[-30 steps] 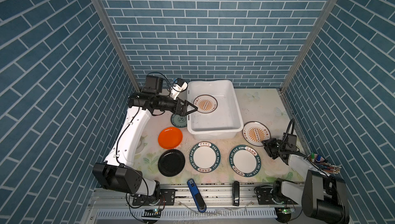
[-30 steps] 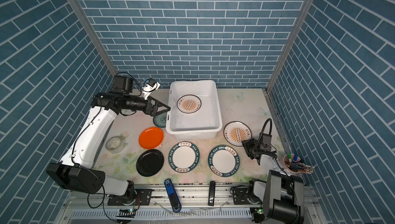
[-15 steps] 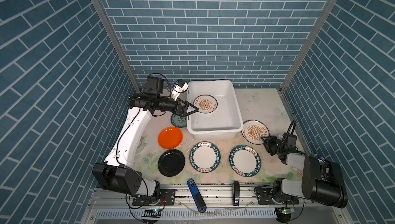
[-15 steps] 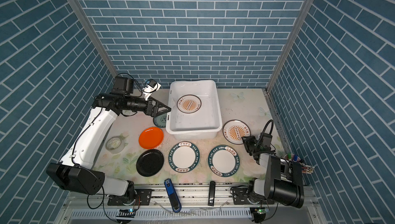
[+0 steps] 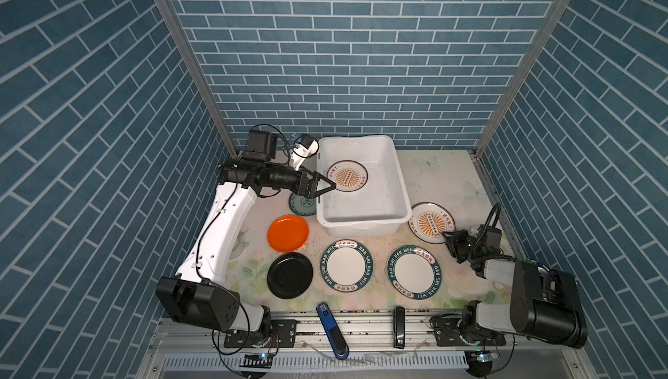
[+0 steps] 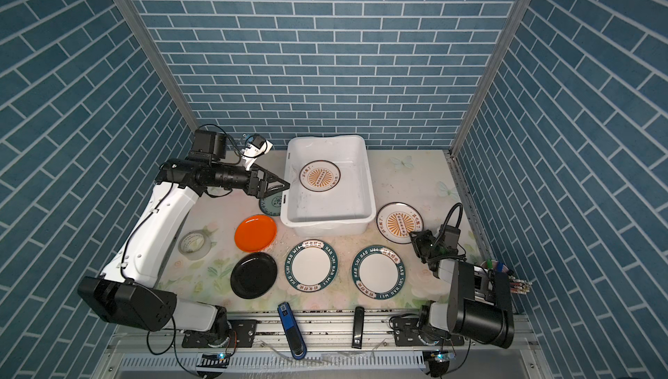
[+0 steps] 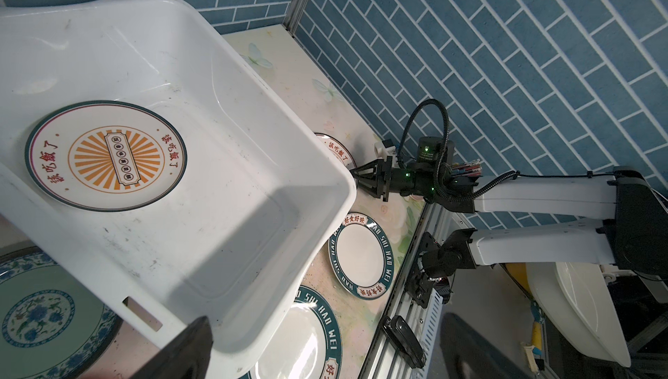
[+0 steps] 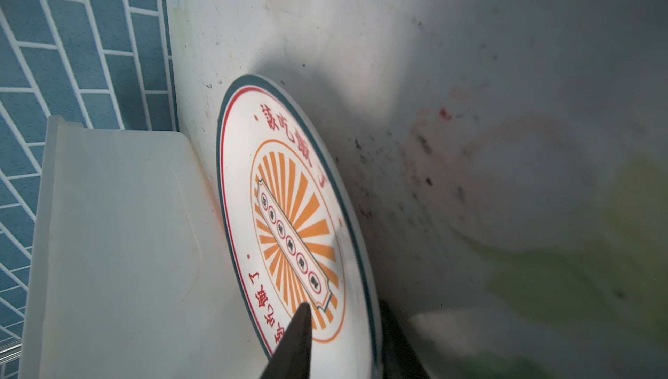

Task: Place the plates into the plastic bin on the countertop
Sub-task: 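Lower the right gripper onto the sunburst plate edge and grip it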

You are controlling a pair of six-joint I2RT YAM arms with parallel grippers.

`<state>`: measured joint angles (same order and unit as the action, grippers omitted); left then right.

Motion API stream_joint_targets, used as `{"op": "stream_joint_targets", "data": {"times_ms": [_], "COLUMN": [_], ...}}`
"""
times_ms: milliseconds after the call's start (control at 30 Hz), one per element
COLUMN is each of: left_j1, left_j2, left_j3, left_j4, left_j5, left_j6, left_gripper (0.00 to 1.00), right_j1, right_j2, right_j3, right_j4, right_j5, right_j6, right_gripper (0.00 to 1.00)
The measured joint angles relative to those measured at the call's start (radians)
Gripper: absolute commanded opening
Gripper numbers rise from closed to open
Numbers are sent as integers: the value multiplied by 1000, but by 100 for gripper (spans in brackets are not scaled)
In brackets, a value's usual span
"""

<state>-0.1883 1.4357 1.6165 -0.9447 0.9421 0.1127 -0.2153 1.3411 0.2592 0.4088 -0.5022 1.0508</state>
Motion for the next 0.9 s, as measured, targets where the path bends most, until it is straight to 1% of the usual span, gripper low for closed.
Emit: {"op": "stream_joint_targets", "data": {"times_ms": [200,433,900], "left_j1": [0,0,0], "left_j2": [-7,-16,-17], "left_j3": [-7,-12,-12], "left_j4": [1,3,9], "left_j5": [2,2,3], "left_j6": [-2,-3,-5], "left_gripper": [100,99,100], "right_j1": [0,0,-1], "right_j2": [10,27,32], "right_j3": [2,2,-1], "right_j4": [8,25,26], "right_j5": [-1,-2,2], "right_j6": [0,0,0], "right_gripper": [28,22,15]}}
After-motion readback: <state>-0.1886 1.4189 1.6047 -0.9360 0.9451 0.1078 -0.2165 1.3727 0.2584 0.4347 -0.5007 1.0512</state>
